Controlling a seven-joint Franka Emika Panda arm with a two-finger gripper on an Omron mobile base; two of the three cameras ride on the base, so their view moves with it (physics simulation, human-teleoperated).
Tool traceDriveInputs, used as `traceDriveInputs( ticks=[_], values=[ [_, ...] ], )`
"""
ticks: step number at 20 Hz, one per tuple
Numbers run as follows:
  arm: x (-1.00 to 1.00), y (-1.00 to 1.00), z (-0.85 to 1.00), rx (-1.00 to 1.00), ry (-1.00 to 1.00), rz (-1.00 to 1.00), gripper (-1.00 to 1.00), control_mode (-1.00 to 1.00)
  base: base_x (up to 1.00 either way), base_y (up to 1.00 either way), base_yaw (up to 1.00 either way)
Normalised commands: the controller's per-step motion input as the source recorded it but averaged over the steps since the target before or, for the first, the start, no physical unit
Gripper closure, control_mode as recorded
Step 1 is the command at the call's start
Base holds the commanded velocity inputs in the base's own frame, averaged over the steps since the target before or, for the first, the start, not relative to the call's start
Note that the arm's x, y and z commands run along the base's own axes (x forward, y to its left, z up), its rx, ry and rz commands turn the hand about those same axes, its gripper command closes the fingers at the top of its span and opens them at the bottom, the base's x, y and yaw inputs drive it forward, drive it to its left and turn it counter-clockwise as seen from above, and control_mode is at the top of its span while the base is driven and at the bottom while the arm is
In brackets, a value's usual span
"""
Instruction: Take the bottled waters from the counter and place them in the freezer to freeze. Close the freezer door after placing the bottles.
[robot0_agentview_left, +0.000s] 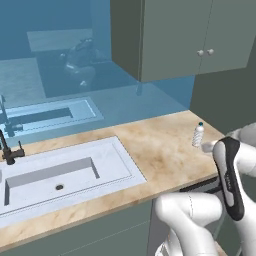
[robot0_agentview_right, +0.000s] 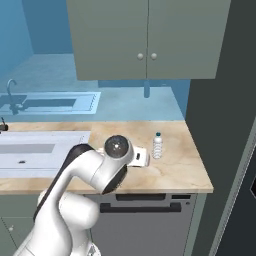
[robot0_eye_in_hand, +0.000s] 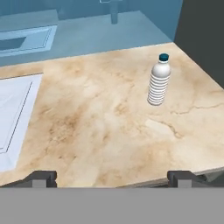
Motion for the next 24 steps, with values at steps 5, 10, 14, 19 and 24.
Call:
traceDriveInputs(
  ticks=[5, 10, 14, 19, 24],
  values=[
    [0.10, -0.32, 0.00, 0.00, -0.24, 0.14, -1.00, -1.00, 0.00, 0.00, 0.00],
    [0.00, -0.25, 0.00, 0.00, -0.24, 0.22, -1.00, -1.00, 0.00, 0.00, 0.00],
    [0.03, -0.17, 0.00, 0.00, -0.18, 0.21, -1.00, -1.00, 0.00, 0.00, 0.00],
    [0.11, -0.03, 0.00, 0.00, -0.25, 0.17, -1.00, -1.00, 0.00, 0.00, 0.00],
    [0.10, -0.08, 0.00, 0.03, -0.04, 0.13, -1.00, -1.00, 0.00, 0.00, 0.00]
  ],
)
